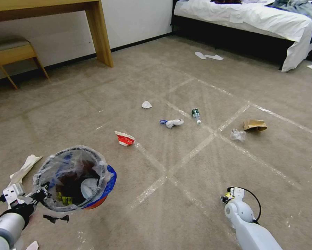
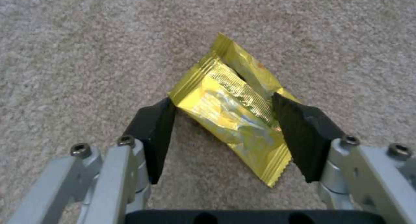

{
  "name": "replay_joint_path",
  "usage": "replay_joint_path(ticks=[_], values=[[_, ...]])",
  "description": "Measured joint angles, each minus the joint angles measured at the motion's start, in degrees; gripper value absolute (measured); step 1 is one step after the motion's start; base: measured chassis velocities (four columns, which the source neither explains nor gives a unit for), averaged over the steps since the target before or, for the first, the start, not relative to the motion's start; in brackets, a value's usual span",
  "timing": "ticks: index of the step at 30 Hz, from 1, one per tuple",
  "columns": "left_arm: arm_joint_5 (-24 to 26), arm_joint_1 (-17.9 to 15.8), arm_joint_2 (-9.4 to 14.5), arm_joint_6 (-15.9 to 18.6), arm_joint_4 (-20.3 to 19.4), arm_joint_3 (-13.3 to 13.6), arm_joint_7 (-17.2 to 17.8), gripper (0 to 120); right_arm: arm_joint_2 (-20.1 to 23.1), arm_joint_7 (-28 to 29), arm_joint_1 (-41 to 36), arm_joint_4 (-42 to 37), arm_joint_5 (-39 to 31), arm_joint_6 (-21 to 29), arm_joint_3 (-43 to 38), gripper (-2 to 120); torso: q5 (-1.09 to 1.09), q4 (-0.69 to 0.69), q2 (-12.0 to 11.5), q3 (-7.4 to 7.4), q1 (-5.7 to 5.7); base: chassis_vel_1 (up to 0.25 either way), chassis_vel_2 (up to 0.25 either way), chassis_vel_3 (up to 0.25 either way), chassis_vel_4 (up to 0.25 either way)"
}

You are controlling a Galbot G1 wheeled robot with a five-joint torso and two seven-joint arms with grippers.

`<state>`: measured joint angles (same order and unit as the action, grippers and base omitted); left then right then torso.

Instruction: Pick up the trash bin and place the garbage on the floor into it.

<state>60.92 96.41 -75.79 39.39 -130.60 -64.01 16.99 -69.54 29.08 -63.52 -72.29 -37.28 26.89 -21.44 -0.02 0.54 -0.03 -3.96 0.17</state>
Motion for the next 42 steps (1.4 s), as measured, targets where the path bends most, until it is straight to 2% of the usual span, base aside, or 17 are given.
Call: replay_joint_path(ticks=[4, 6, 7, 13, 14, 15, 18, 32, 35, 40, 42], values=[[-0.10, -0.03, 0.02, -0.06, 0.44, 0.01, -0.11, 1, -0.04, -0.12, -0.36, -0.38, 0.11, -0.08, -0.12, 47, 0.05, -0.03, 0.00, -0.01, 0.00, 0.000, 0.000, 0.000, 0.000], [-0.34, -0.18, 0.00, -0.15, 0.79, 0.28, -0.23, 1, -0.05, -0.07, -0.81, -1.01, 0.20, 0.02, -0.21, 36, 0.04, 0.00, 0.00, -0.01, 0.00, 0.000, 0.000, 0.000, 0.000], [-0.34, -0.18, 0.00, -0.15, 0.79, 0.28, -0.23, 1, -0.05, -0.07, -0.81, -1.01, 0.20, 0.02, -0.21, 36, 0.04, 0.00, 0.00, -0.01, 0.00, 0.000, 0.000, 0.000, 0.000], [-0.70, -0.43, 0.10, -0.35, 1.48, 0.65, -0.54, 1, -0.53, 0.28, -1.14, -1.42, 0.71, 0.13, -0.16, 13, 0.02, 0.02, 0.00, -0.01, 0.00, 0.000, 0.000, 0.000, 0.000], [-0.70, -0.43, 0.10, -0.35, 1.48, 0.65, -0.54, 1, -0.53, 0.28, -1.14, -1.42, 0.71, 0.13, -0.16, 13, 0.02, 0.02, 0.00, -0.01, 0.00, 0.000, 0.000, 0.000, 0.000], [-0.74, -0.48, 0.24, -0.40, 1.77, 0.65, -0.57, 1, -0.55, 0.44, -1.45, -1.98, 0.72, 0.19, -0.20, 6, 0.03, 0.02, 0.00, -0.01, 0.00, 0.000, 0.000, 0.000, 0.000], [-0.89, -0.66, 0.30, -0.51, 2.26, 0.82, -0.66, 1, -0.55, 0.55, -2.07, -3.21, 0.70, 0.60, -0.36, 0, 0.03, 0.03, 0.00, -0.01, 0.00, 0.000, 0.000, 0.000, 0.000], [-1.31, -1.15, 0.41, -0.76, 2.99, 1.36, -0.71, 1, -0.43, 0.57, -3.09, -5.41, 0.79, 0.19, -0.97, 0, 0.03, 0.01, 0.00, -0.01, 0.00, 0.000, 0.000, 0.000, 0.000], [-1.32, -1.14, 0.36, -0.76, 3.00, 1.36, -0.71, 1, 0.06, 0.56, -4.81, -9.34, -0.52, -0.03, -1.74, 0, 0.03, 0.01, 0.00, -0.01, 0.01, 0.000, 0.000, 0.000, 0.000], [-1.13, -0.81, 0.54, -0.76, 2.17, 1.11, -0.68, 1, 2.32, -1.11, -7.77, -20.70, -3.05, -4.64, -3.00, 0, 0.03, 0.01, 0.00, -0.01, 0.00, 0.000, 0.000, 0.000, 0.000], [-1.11, -0.78, 0.54, -0.76, 2.10, 1.11, -0.66, 1, 2.62, -1.38, -7.95, -22.12, -3.10, -4.98, -3.15, 0, 0.03, 0.01, 0.00, -0.01, 0.00, 0.000, 0.000, 0.000, 0.000]])
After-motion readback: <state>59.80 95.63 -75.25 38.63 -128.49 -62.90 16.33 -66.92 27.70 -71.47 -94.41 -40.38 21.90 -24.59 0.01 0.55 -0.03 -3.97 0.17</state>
